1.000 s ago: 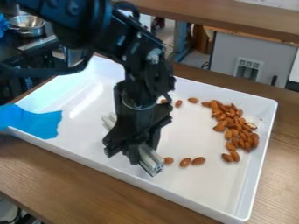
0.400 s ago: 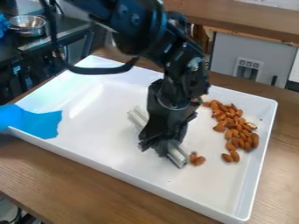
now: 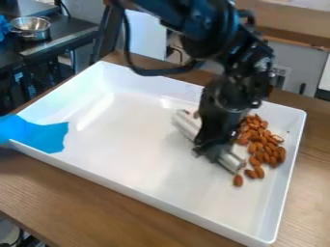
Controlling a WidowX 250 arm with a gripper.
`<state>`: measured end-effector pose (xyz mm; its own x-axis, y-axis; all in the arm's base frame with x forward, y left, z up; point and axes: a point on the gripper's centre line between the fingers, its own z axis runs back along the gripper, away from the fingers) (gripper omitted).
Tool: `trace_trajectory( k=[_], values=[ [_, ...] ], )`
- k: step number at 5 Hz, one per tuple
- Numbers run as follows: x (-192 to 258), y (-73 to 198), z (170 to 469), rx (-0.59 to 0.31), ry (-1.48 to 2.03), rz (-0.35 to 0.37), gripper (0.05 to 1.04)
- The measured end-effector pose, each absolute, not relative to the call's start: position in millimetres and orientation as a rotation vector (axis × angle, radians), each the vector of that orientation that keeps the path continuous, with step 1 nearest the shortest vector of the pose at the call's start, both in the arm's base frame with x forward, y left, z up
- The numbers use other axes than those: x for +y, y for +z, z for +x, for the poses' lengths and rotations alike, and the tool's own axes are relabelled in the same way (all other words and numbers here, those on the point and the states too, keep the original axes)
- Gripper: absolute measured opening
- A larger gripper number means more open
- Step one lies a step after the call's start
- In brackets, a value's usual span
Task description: Sweep into pile
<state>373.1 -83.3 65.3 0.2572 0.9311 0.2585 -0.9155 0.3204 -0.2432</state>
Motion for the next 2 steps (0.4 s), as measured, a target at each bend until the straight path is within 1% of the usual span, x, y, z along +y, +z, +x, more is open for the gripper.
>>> trace_trajectory(
  k=[1,2],
  values=[
    [-97.7,64.7,395.1,-0.414,1.268,-0.046,0.381],
    [-101.5,69.1,399.5,-0.422,1.276,-0.063,0.381]
  ],
)
